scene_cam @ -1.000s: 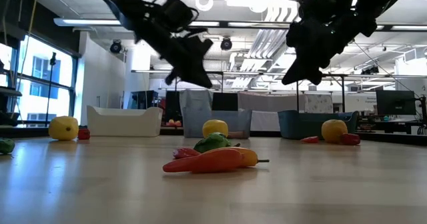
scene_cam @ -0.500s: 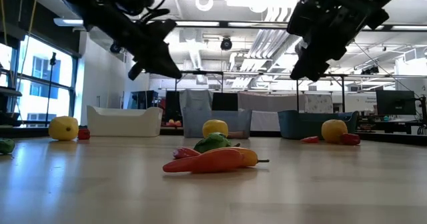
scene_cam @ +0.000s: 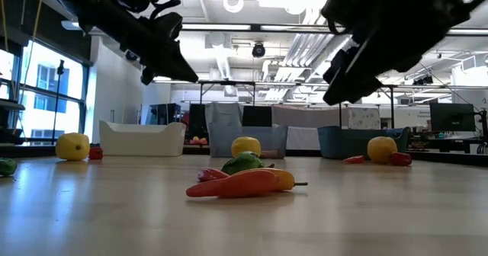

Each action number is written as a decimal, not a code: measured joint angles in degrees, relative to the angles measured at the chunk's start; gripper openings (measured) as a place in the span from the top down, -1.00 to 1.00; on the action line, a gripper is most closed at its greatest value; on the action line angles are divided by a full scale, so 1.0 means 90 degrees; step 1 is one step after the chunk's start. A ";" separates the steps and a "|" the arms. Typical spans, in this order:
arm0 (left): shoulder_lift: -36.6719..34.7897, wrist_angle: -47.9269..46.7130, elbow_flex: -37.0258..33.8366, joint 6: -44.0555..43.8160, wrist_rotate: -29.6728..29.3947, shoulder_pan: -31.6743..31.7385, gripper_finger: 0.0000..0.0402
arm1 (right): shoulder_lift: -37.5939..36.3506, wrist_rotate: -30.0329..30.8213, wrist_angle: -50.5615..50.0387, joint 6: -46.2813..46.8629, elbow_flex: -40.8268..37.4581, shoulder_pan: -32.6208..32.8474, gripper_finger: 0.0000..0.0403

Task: Sort produce into baskets
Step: Put the bottom orange chili pepper into the black bin

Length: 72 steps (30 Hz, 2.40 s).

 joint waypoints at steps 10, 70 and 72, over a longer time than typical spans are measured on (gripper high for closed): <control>0.0001 -0.0076 0.0000 0.0369 -0.0039 0.0000 1.00 | 0.1890 0.0481 -0.0163 -0.0887 0.1921 0.0632 0.15; 0.0004 0.0313 0.0002 -0.0268 -0.0309 0.0136 1.00 | 0.1294 0.0280 -0.3158 -0.1586 0.3645 -0.5478 0.98; 0.0004 0.0311 0.0002 -0.0268 -0.0403 0.0136 1.00 | 0.1744 0.0093 -0.3150 -0.1501 0.3965 -0.5776 0.98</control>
